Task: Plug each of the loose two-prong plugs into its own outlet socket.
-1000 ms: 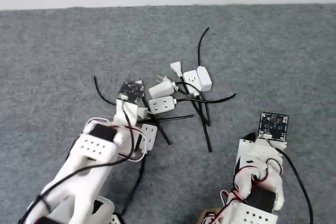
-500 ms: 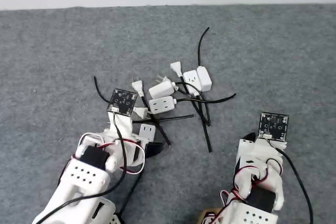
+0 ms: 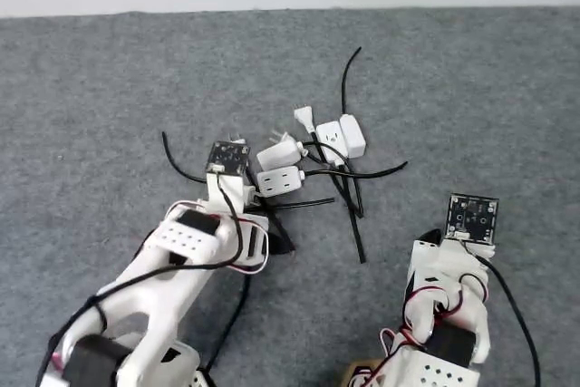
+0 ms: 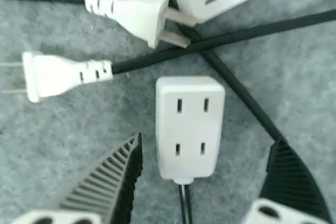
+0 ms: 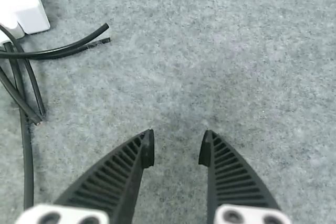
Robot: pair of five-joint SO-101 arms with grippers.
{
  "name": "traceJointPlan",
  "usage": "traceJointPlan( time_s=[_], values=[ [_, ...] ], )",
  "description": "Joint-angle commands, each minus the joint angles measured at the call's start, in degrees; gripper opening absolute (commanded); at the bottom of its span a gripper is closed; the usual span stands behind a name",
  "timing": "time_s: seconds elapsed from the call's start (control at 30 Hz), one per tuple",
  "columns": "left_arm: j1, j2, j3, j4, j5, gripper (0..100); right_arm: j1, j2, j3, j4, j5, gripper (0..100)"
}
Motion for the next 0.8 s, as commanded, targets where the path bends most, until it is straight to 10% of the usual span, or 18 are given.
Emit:
traceJointPlan(
  time_s=[0.0,0.3,0.77],
  values=[
    [2.6,2.6,-2.0,0.8,1.3,35,-0.4,-0.6,-1.1,-1.4,0.8,15.1],
    [4.3,3.5,-1.5,-0.9,1.2,1,-0.4,-0.6,-1.1,-1.5,0.8,15.1],
    [3.8,-24.8,7.8,6.9,-0.4,1,-0.4,-0.6,-1.2,-1.5,0.8,15.1]
  ],
)
